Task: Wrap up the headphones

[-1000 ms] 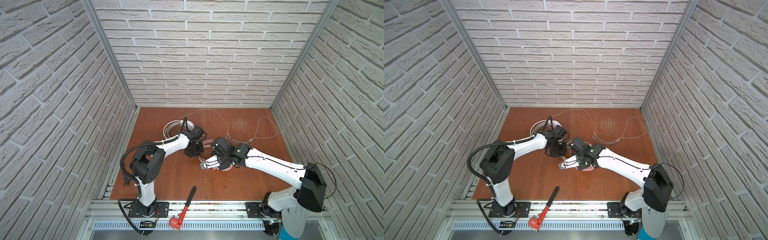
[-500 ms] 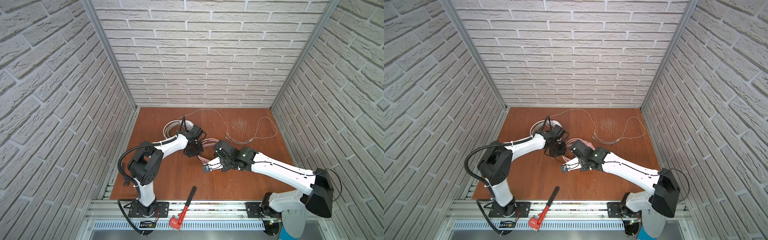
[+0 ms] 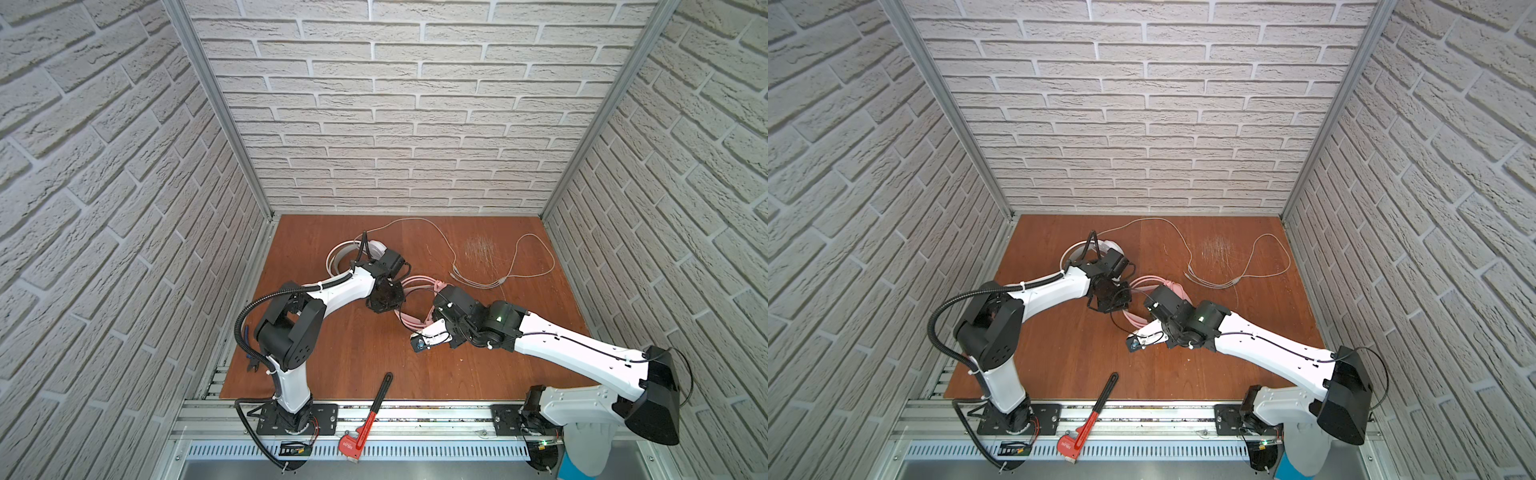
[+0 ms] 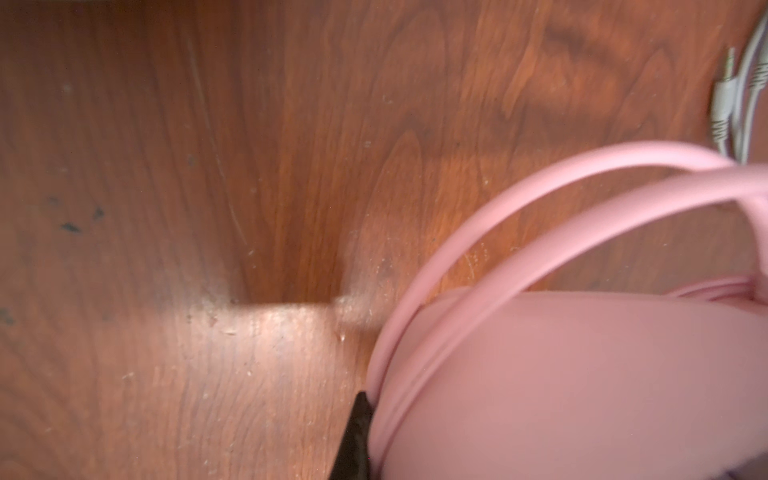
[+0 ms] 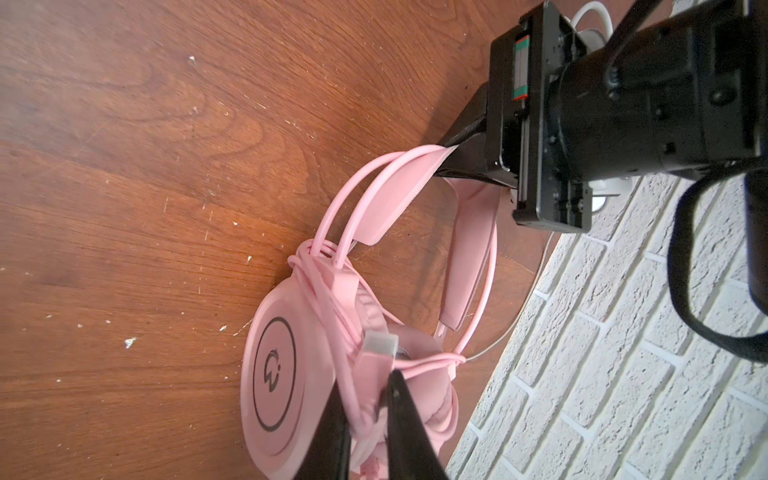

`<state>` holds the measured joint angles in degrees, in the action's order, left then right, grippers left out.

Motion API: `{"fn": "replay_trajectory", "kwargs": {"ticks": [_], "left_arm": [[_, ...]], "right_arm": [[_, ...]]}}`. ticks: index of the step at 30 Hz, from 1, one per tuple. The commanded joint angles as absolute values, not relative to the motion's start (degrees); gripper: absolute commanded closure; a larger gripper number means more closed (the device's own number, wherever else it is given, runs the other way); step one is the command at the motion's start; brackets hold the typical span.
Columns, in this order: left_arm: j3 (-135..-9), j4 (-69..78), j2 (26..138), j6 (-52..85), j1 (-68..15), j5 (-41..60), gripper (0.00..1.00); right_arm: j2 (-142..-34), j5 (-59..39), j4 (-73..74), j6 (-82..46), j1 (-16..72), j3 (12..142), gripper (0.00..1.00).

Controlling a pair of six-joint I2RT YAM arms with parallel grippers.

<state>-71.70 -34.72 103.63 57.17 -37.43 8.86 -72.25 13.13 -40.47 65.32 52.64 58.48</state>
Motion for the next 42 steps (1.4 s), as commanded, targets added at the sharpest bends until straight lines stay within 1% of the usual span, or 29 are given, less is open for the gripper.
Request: {"fn": "replay_trajectory", "kwargs": {"ticks": [1,13,19,37,42], "left_arm": [[-74.99,-35.53,104.72,56.29,-37.58,3.98,1.00],[-73.42,-37.27,103.93,56.17,-40.61,1.51,1.00],[-74.28,-37.76,104.83,55.46,-42.08,1.24,1.00],[-75.95,-39.81,105.85,54.29,-44.16,1.34,1.00],[-75.89,-39.89,105.87,54.58,-44.43,1.49,1.00]], "right_arm": [[-73.16,10.24,-44.88,63.54,52.19,59.32,0.95],[-76.61,1.93,-39.12,62.77,45.77,60.86,0.95],[-79.32,-1.26,-37.36,61.35,44.08,61.96,0.95],[-86.88,-6.34,-31.07,59.96,40.19,63.10,0.95],[-89.21,-6.59,-32.07,59.50,39.99,63.35,0.95]]}}
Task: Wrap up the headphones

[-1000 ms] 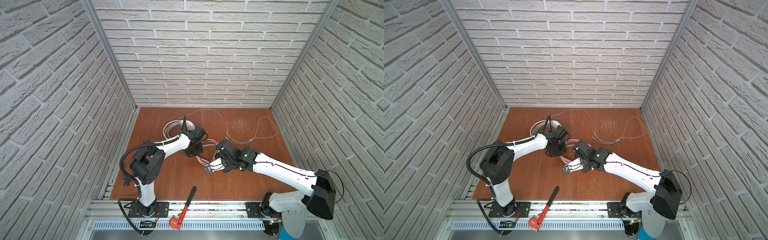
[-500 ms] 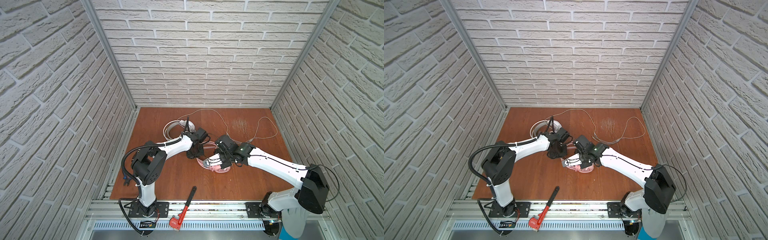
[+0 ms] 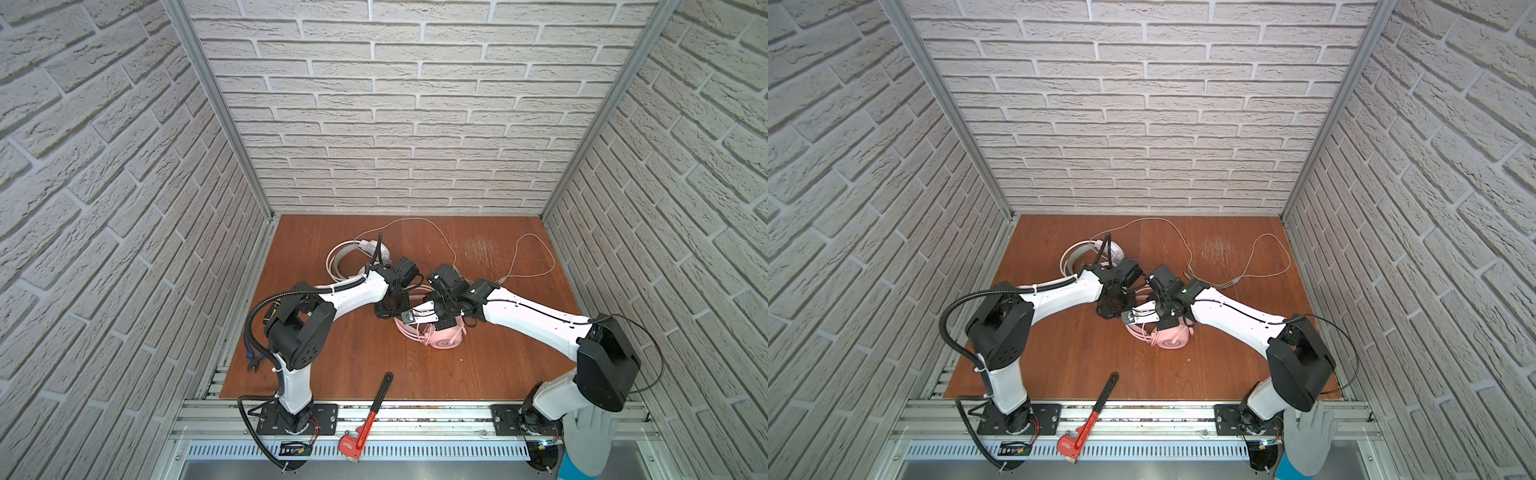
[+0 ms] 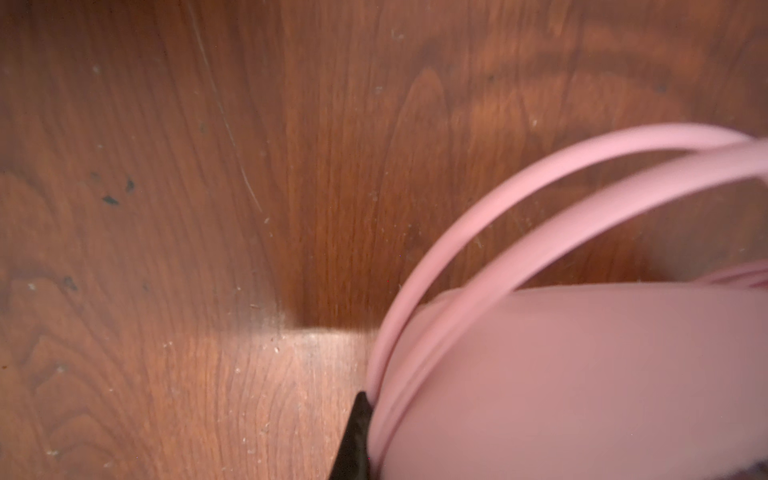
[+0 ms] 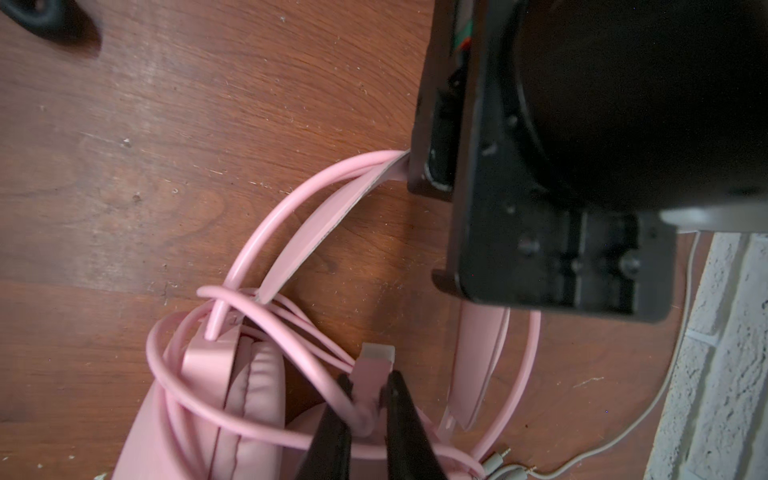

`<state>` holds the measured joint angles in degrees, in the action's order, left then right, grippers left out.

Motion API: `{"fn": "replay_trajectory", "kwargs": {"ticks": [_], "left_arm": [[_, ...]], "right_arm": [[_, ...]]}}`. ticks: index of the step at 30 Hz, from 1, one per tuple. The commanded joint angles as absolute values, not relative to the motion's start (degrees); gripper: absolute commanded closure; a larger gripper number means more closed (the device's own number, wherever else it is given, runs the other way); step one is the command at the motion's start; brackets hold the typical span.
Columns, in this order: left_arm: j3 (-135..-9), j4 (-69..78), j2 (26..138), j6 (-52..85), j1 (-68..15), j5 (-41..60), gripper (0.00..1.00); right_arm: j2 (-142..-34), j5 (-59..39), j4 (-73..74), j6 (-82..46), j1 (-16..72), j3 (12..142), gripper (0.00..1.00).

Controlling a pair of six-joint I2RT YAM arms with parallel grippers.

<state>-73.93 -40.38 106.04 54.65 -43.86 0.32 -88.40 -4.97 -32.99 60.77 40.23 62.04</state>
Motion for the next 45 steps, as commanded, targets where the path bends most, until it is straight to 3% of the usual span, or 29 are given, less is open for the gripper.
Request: {"fn": "replay_trajectory", "kwargs": {"ticks": [1,8,23,25,29,30,31,33,45], "left_arm": [[-75.77,-39.90,105.69,54.67,-44.39,1.51,1.00],[-75.86,-40.68,105.13,54.80,-44.44,1.45,1.00],[-74.33,-40.72,105.29,56.77,-43.99,1.85,1.00],[-74.22,-40.69,105.38,56.87,-43.79,2.15,1.00],[-73.82,-40.08,105.55,57.13,-43.51,2.64,1.00],[-73.75,-40.01,105.56,57.22,-43.43,2.86,1.00],[-73.61,-39.91,105.58,57.27,-43.43,2.90,1.00],[-73.29,-39.84,105.61,57.44,-43.25,3.07,1.00],[-71.55,-38.01,105.51,58.40,-42.15,4.22,1.00]], "right_arm": [[-89.66,-6.62,-32.61,59.46,39.99,63.37,0.95],[-91.99,-5.83,-33.52,59.02,39.15,63.20,0.92],[-91.52,-6.79,-34.09,58.16,38.50,62.93,0.65],[-91.07,-7.05,-34.10,58.06,38.41,62.84,0.57],[-90.29,-7.28,-33.69,57.88,38.29,62.67,0.53],[-90.11,-7.29,-33.74,57.90,38.23,62.75,0.47],[-89.79,-7.46,-33.72,57.78,38.19,62.68,0.34],[-89.11,-7.69,-33.39,57.63,38.06,62.50,0.00],[-83.01,-9.65,-33.23,57.13,37.05,61.05,0.00]]}}
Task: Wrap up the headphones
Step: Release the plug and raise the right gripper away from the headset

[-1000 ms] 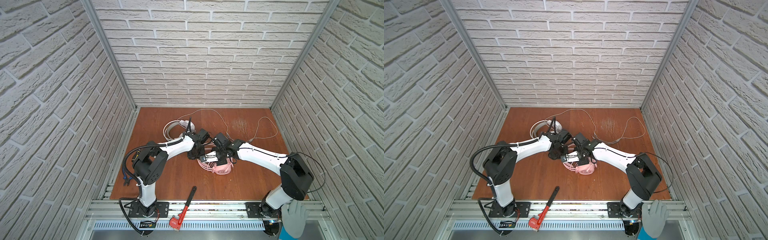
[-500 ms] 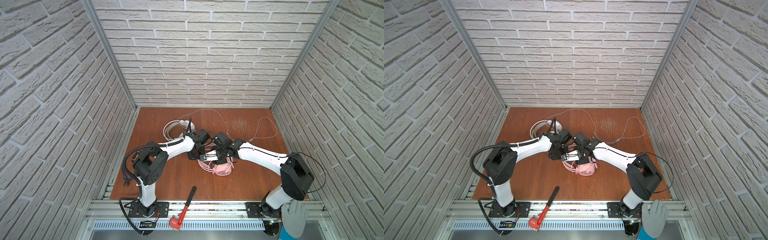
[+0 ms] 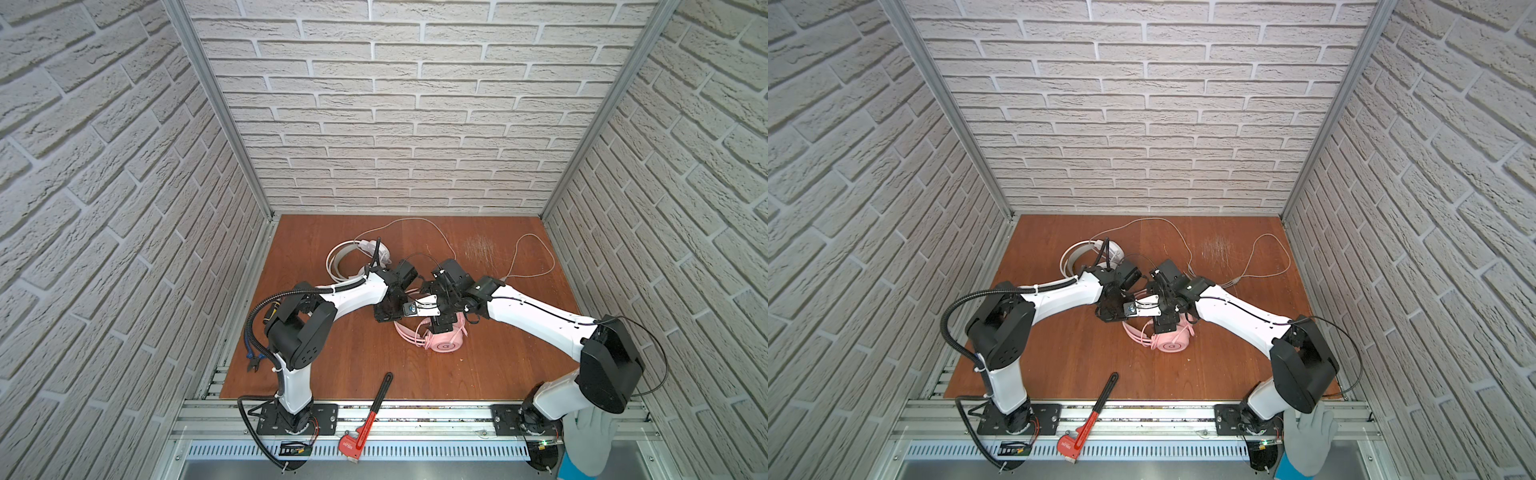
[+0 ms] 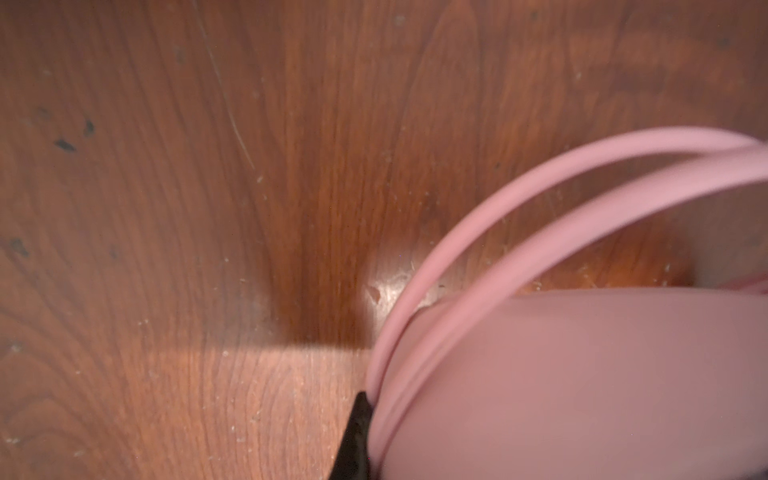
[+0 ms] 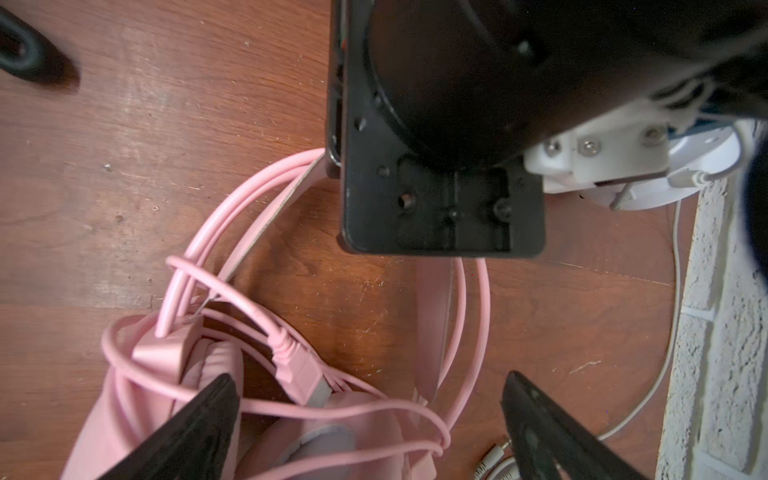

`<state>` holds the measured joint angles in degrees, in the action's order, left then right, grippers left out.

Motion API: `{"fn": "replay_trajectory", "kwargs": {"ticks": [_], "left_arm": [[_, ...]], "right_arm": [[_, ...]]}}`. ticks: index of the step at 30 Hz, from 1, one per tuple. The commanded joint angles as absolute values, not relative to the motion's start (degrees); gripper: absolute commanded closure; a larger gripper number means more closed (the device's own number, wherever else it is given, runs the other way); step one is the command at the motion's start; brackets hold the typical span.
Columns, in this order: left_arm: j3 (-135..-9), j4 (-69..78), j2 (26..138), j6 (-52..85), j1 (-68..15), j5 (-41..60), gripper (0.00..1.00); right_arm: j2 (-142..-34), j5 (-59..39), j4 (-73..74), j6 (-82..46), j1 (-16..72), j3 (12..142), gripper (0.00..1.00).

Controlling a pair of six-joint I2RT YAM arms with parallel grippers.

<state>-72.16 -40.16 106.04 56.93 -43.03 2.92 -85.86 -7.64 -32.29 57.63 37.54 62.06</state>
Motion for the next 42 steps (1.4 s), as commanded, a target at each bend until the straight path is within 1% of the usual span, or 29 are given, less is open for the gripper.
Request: {"fn": "replay_trajectory", "kwargs": {"ticks": [1,4,7,13,17,20,24,27,33,38,42], "left_arm": [[-71.46,-37.90,105.51,58.52,-42.03,4.30,1.00],[-70.94,-37.51,105.16,59.05,-41.79,4.22,1.00],[-70.11,-36.71,104.72,59.48,-41.44,4.28,1.00],[-67.90,-36.16,103.26,59.25,-40.49,4.31,1.00],[-65.78,-35.21,101.30,58.31,-39.57,4.31,1.00],[-64.55,-35.24,100.08,57.20,-38.85,4.13,1.00],[-62.99,-35.23,98.84,55.59,-37.30,3.97,1.00],[-62.35,-35.98,98.68,53.48,-36.08,3.92,1.00],[-62.54,-40.05,98.87,49.08,-33.55,2.03,1.00],[-62.42,-42.88,98.50,46.60,-31.60,-0.48,1.00],[-60.09,-41.93,97.41,45.75,-29.93,-0.67,1.00]], "right_arm": [[-82.37,-9.83,-32.95,56.77,36.84,60.80,0.00],[-79.78,-11.14,-30.71,54.57,36.02,59.72,0.00],[-76.60,-12.25,-26.28,49.73,34.71,58.07,0.00],[-70.07,-9.76,-18.06,33.92,31.94,55.21,0.00],[-63.93,-5.94,-13.10,22.88,31.09,50.81,0.00],[-59.04,0.55,-10.73,13.94,30.87,47.11,0.00],[-53.56,8.99,-13.54,4.18,30.70,44.46,0.00],[-51.61,12.30,-18.32,-1.16,30.34,44.59,0.00],[-48.71,12.95,-22.11,-8.06,30.06,42.42,0.00],[-48.60,13.86,-22.98,-11.35,29.83,41.13,0.00],[-49.86,14.73,-24.47,-12.22,29.67,42.00,0.00]]}}
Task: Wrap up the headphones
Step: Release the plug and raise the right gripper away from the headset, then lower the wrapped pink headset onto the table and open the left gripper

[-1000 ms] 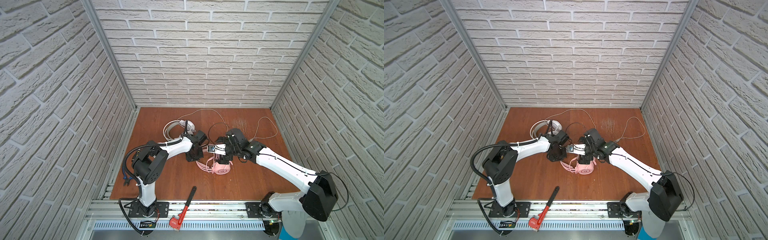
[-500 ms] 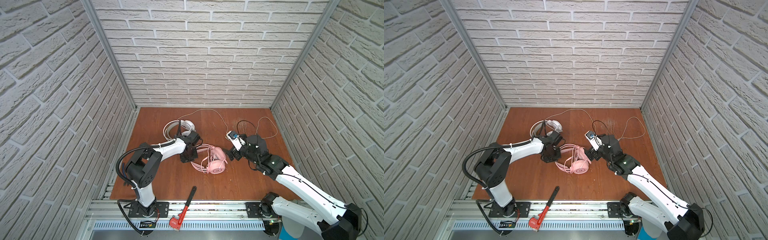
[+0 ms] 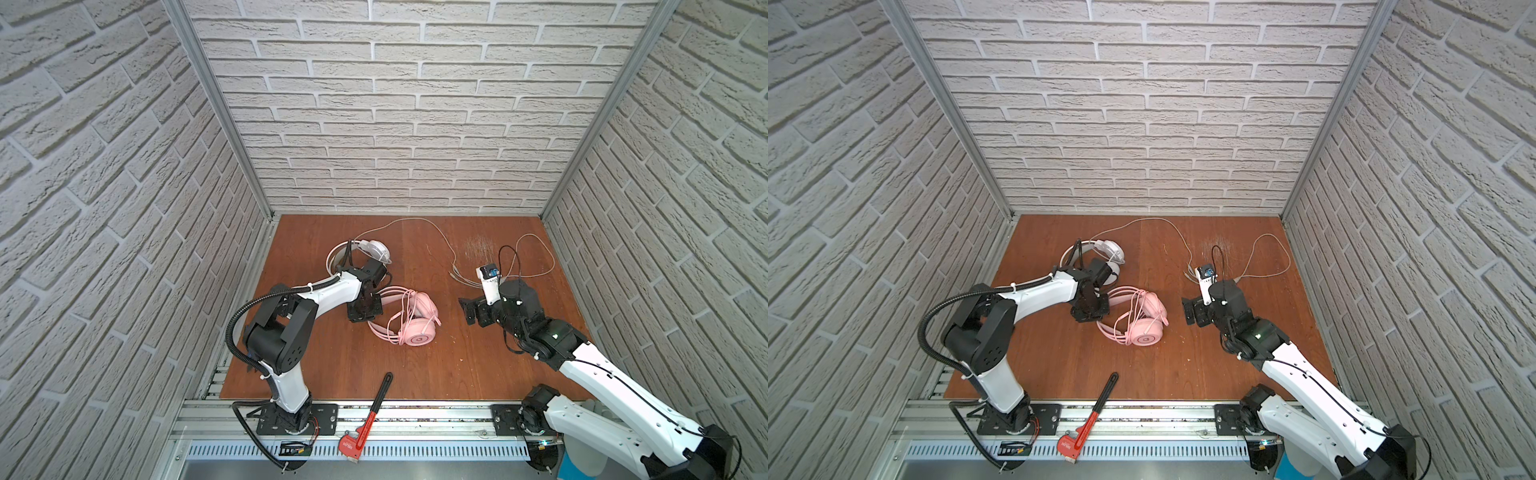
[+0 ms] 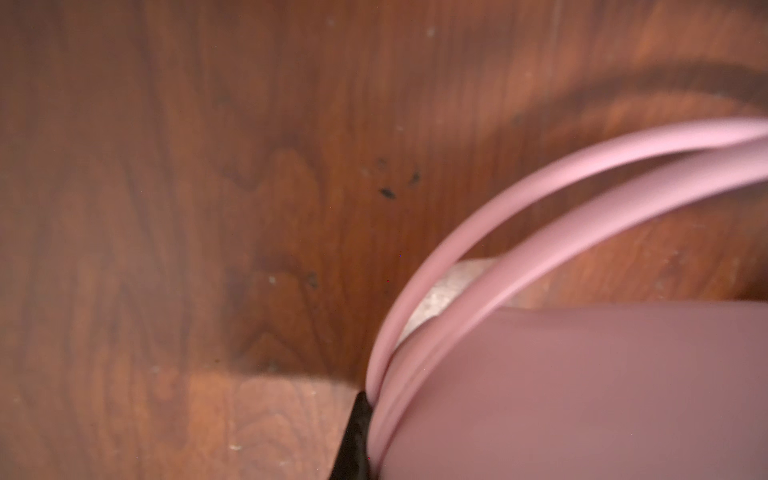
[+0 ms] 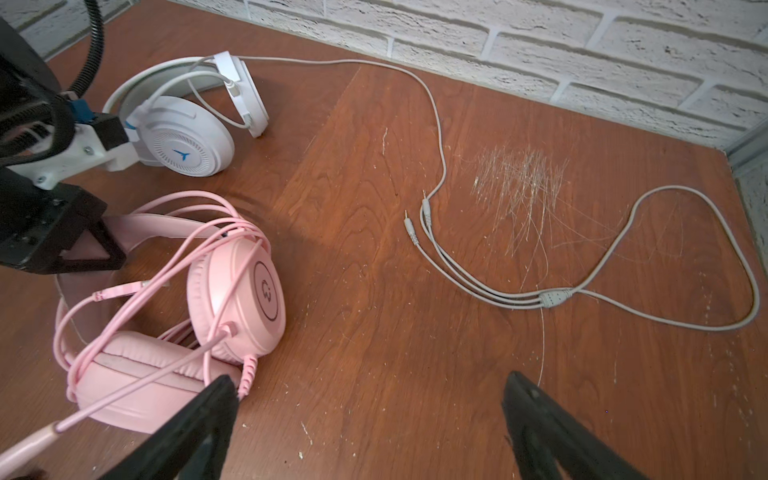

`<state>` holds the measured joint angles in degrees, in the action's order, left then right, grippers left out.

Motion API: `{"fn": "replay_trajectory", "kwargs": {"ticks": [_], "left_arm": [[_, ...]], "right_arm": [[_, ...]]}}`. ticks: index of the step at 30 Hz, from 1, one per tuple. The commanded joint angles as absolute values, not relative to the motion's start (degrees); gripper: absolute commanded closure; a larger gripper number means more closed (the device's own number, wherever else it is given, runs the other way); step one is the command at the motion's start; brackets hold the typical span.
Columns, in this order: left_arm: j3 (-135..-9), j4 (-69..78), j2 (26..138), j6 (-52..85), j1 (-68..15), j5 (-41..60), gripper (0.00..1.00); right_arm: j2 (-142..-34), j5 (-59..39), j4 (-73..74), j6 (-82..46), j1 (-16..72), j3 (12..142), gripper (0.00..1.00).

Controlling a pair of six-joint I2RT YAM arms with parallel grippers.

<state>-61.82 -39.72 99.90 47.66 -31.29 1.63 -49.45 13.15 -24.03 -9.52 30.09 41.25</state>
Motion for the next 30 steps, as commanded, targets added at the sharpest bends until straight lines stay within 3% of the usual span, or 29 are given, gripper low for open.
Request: {"fn": "replay_trajectory", "kwargs": {"ticks": [1,22,30], "left_arm": [[-59.51,-41.69,97.26,45.48,-29.47,-0.37,1.00],[-59.97,-44.55,98.00,39.46,-22.34,-2.35,1.00],[-60.83,-45.05,98.87,39.04,-22.29,-2.73,0.92]], "right_arm": [[-50.13,14.76,-24.77,-12.06,29.71,42.34,0.00],[-53.00,14.62,-24.39,-9.79,29.52,43.60,0.00],[-53.37,14.18,-24.52,-9.59,29.49,43.59,0.00]]}}
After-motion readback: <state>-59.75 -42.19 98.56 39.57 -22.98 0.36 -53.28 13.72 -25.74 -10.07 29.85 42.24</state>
